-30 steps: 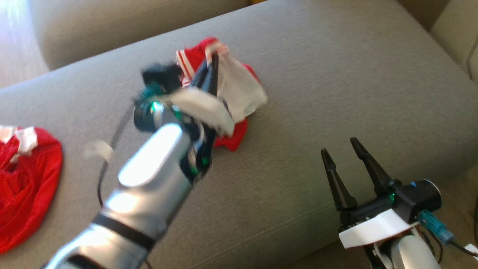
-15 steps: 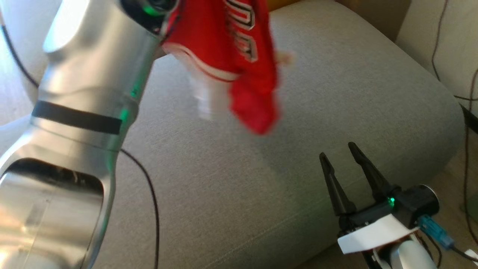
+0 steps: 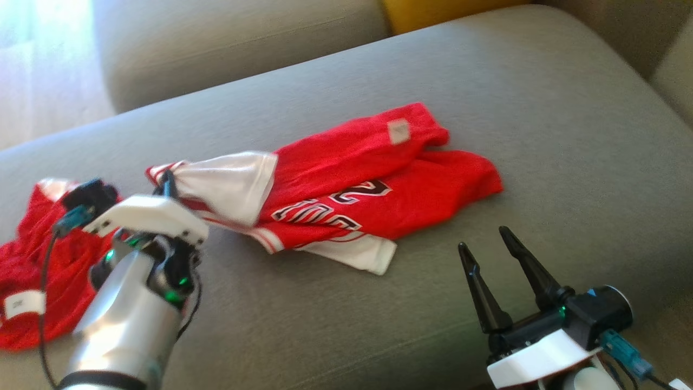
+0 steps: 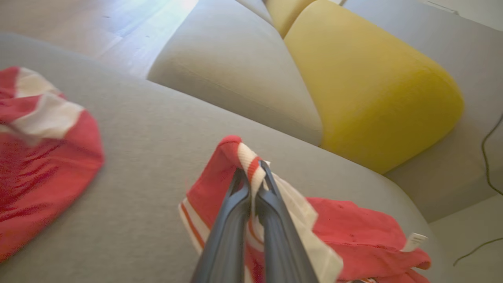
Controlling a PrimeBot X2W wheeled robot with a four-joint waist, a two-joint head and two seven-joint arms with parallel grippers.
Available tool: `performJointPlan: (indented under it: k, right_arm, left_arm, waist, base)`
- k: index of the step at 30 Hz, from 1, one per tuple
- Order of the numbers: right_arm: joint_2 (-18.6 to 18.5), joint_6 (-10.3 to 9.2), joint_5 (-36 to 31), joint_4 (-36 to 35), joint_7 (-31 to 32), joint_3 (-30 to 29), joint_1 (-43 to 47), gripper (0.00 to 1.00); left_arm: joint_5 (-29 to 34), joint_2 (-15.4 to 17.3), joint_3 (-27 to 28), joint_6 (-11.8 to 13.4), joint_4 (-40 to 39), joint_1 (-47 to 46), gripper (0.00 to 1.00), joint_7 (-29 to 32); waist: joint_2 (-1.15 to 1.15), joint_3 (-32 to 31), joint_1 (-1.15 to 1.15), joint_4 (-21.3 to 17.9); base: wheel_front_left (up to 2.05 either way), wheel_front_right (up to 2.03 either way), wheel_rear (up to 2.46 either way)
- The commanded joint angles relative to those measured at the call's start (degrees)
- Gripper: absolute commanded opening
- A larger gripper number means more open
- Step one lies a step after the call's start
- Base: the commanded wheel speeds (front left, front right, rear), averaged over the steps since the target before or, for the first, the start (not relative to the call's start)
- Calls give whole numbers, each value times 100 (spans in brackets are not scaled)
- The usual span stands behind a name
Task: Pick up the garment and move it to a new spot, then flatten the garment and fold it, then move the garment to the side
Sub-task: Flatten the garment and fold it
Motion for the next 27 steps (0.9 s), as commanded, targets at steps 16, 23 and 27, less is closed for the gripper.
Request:
performJointPlan:
  k: [16,23,27]
  right_arm:
    - [-29,40,-190,-224,-53,284,-688,100]
    - [-29,40,-100,-213,-53,241,-766,100]
    - [-29,40,-56,-137,-53,186,-721,100]
  left_arm:
    - [2015,281,1118,-287,-779,-2056,34,-35]
    - [2496,436,1262,-441,-552,-2116,100,-35]
    - [2966,457,1679,-274,-1297,-1405,100,-35]
  waist:
    - [0,1034,0,350]
    - [0,1170,0,183]
    - [0,1104,0,223]
  base:
    - [0,0,0]
    - [0,0,0]
    - [0,0,0]
